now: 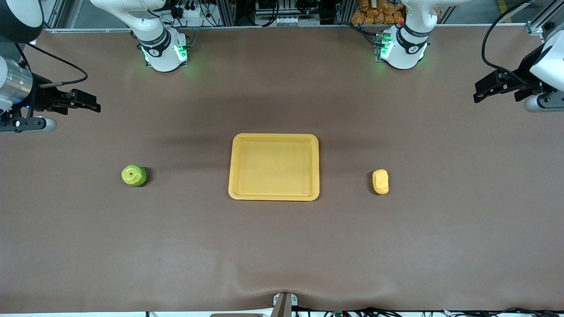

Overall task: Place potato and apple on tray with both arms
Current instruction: 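Move the right gripper toward the apple while the left gripper approaches the potato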

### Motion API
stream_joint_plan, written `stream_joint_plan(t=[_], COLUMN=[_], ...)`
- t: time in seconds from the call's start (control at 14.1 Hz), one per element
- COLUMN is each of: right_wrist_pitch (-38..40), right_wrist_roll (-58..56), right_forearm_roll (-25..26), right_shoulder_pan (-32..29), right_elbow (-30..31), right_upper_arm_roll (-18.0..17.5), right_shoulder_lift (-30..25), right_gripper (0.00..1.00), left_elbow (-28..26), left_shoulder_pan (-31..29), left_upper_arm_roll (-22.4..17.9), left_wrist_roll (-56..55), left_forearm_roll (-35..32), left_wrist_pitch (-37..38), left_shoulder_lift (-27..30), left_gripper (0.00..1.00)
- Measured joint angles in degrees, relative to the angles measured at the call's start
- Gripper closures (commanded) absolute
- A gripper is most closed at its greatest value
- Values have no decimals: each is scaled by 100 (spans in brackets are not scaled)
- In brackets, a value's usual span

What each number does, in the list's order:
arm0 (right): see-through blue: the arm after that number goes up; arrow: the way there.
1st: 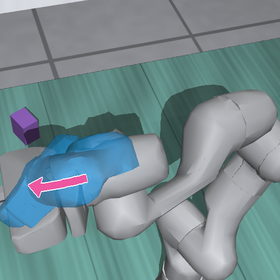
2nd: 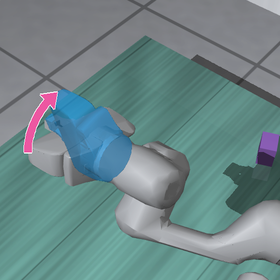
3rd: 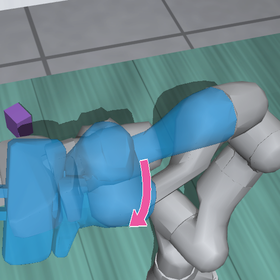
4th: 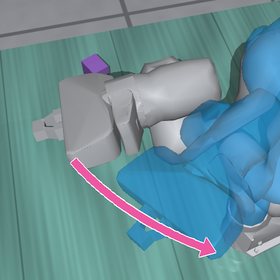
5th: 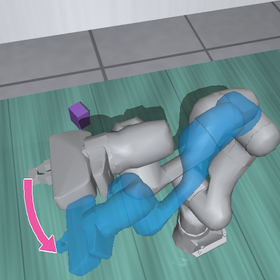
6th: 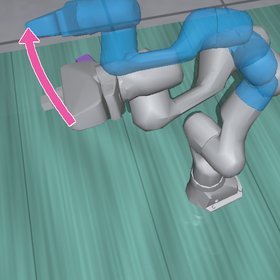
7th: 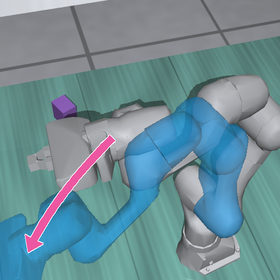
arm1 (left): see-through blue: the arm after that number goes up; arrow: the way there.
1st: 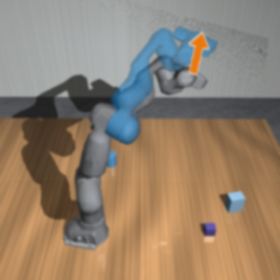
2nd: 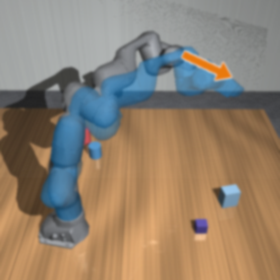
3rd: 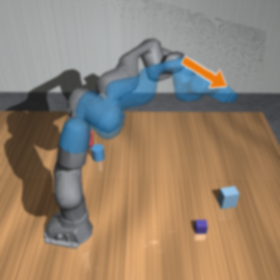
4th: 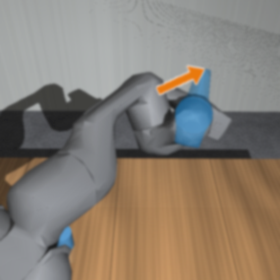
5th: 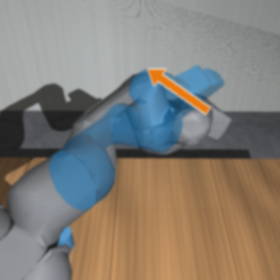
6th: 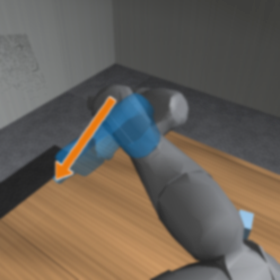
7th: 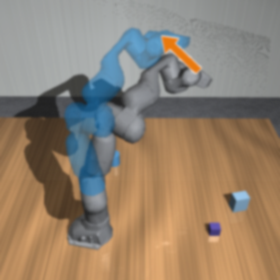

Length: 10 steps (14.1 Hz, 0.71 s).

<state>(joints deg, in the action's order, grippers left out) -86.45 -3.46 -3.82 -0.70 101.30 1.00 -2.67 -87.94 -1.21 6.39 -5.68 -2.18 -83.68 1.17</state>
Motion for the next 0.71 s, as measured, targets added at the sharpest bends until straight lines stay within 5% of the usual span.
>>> stream_joint_plan(t=[0.71], right_wrist_pitch=[-2165], right_wrist_roll=[-561], right_forearm_roll=[0], right_shoulder_pan=[58], right_elbow=[1453], right_upper_arm_roll=[-56], right_shoulder_lift=[28], right_gripper=[0], left_elbow=[-102], left_shoulder_pan=[53], left_upper_arm_roll=[39], left_wrist_roll=[-2], left_forearm_roll=[47], left_wrist_pitch=[-728], left_shoulder_lift=[-743], left_gripper=[0])
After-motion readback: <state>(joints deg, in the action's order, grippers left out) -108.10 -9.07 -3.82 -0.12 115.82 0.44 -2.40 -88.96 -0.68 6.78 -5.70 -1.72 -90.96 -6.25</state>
